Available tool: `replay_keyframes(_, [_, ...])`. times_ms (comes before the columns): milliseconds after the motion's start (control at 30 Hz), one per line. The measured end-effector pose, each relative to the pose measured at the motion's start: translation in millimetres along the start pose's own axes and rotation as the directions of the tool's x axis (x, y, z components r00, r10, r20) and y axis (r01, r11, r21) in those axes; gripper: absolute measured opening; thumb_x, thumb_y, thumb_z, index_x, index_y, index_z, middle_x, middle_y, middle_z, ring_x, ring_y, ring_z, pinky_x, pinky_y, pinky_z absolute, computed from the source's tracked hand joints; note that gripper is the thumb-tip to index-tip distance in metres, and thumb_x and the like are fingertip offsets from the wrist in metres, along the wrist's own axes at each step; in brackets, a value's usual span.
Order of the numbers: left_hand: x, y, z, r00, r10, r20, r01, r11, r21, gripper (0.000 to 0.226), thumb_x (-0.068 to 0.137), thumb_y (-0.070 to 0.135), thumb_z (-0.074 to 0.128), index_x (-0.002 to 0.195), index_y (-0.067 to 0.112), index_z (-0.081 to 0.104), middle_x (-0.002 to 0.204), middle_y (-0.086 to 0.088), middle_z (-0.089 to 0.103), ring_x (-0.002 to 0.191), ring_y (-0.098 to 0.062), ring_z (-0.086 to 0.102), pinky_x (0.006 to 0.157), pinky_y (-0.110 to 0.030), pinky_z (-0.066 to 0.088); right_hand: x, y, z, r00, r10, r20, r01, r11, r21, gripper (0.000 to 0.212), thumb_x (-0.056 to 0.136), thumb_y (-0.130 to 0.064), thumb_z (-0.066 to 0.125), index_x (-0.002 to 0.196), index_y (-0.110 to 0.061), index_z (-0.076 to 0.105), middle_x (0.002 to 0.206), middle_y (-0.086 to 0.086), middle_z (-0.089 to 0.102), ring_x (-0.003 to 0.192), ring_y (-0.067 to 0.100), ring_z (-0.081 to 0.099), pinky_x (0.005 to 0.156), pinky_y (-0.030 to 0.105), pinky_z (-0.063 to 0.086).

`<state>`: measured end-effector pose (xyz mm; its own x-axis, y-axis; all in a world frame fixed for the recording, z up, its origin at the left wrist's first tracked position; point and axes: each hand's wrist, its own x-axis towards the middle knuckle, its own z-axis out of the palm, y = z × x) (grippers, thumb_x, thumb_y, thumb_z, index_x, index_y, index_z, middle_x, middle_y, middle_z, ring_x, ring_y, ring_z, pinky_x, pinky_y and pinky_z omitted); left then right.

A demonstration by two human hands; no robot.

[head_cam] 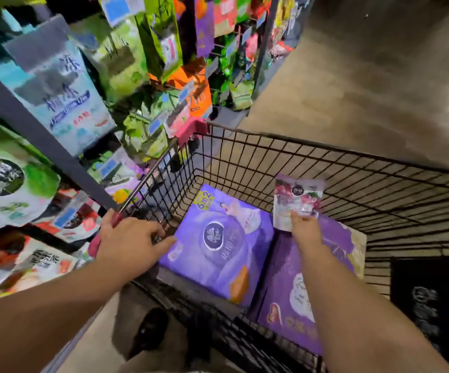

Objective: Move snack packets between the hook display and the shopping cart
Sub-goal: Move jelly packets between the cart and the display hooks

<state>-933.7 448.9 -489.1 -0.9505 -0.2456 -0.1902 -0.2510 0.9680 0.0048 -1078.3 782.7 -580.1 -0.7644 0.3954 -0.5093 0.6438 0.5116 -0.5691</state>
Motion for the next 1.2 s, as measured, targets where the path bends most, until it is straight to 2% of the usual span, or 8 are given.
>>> replay_keyframes(233, [0.4,2.0,-1.4,1.000,0.003,-0.020,-0.005,0.997,-0.078,0.061,0.064,0.082,0.021,0.075,0.038,0.061,0.066,0.016,0.053,0.095,-0.010,0.060,0.110,-0.047,0.011,29.4,7.9,-7.8,0.964,0.131,-0.231,-0.148,0.987,-0.059,0.090,0.084,-0.046,0.068,0.148,0.002,0.025,0.148,0.025,0.037,0.137,0.039,0.037,0.109,0.045,0.035])
replay_keyframes(367, [0.5,0.8,-1.2,1.000,-0.002,0.010,0.003,0.995,-0.097,0.054,0.069,0.080,0.031,0.077,0.036,0.061,0.068,0.014,0.060,0.095,-0.010,0.059,0.112,-0.048,0.008,49.3,14.6,0.6,0.977,0.166,-0.136,-0.161,0.986,0.043,0.098,0.082,-0.037,0.073,0.152,-0.007,0.011,0.147,0.021,0.041,0.132,0.039,0.044,0.106,0.045,0.036])
replay_keyframes(600, [2.4,-1.4,1.4,1.000,0.013,0.007,-0.012,0.996,-0.083,0.066,0.065,0.085,0.019,0.079,0.036,0.061,0.067,0.017,0.061,0.086,-0.006,0.056,0.107,-0.045,0.005,77.5,22.0,11.3,0.977,0.181,-0.116,-0.168,0.979,0.112,0.050,0.064,-0.042,0.072,0.104,-0.016,0.059,0.105,0.009,0.066,0.094,0.028,0.064,0.085,0.040,0.054])
replay_keyframes(700, [2.0,-0.6,0.2,1.000,0.019,-0.004,-0.019,0.997,-0.081,0.066,0.065,0.085,0.018,0.078,0.036,0.060,0.067,0.017,0.061,0.086,-0.005,0.056,0.105,-0.043,0.003,56.8,17.1,16.5,0.979,0.107,-0.175,-0.081,0.985,0.153,0.025,0.081,-0.031,0.071,0.080,-0.018,0.051,0.094,0.012,0.063,0.087,0.030,0.062,0.082,0.043,0.052])
replay_keyframes(833, [1.2,-1.0,-0.9,1.000,0.019,0.000,-0.019,0.995,-0.102,0.066,0.066,0.085,0.019,0.076,0.034,0.060,0.064,0.016,0.060,0.084,-0.004,0.056,0.105,-0.041,-0.001,28.2,4.0,29.8,0.976,-0.117,-0.184,0.135,0.987,0.087,0.017,0.091,-0.020,0.064,0.087,-0.005,0.057,0.091,0.016,0.061,0.083,0.029,0.057,0.070,0.036,0.043])
replay_keyframes(933, [-0.2,-1.3,-1.3,0.999,0.019,0.028,-0.015,0.994,-0.110,0.055,0.074,0.083,0.035,0.077,0.033,0.059,0.066,0.017,0.060,0.087,-0.004,0.055,0.107,-0.044,-0.001,5.3,-3.5,39.3,0.930,-0.333,-0.158,0.327,0.943,-0.063,0.022,0.090,-0.016,0.064,0.094,0.006,0.063,0.118,0.026,0.056,0.112,0.040,0.053,0.093,0.044,0.044])
replay_keyframes(1067, [-1.8,0.5,-4.2,0.999,0.007,0.045,-0.001,0.990,-0.139,0.047,0.078,0.077,0.042,0.078,0.033,0.060,0.070,0.018,0.061,0.088,-0.004,0.054,0.108,-0.047,0.000,-46.6,-4.1,52.6,0.766,-0.641,-0.045,0.586,0.725,-0.361,0.031,0.092,-0.021,0.053,0.080,0.005,0.062,0.093,0.026,0.059,0.089,0.042,0.056,0.072,0.045,0.044])
replay_keyframes(1200, [-2.8,-0.4,-4.3,0.999,0.006,0.035,-0.002,0.991,-0.134,0.046,0.078,0.076,0.042,0.078,0.034,0.059,0.072,0.019,0.062,0.086,-0.002,0.055,0.107,-0.047,0.005,-86.3,6.7,84.3,0.700,-0.693,0.172,0.640,0.502,-0.582,0.019,0.082,-0.019,0.067,0.071,-0.004,0.063,0.078,0.016,0.061,0.074,0.040,0.062,0.058,0.043,0.051])
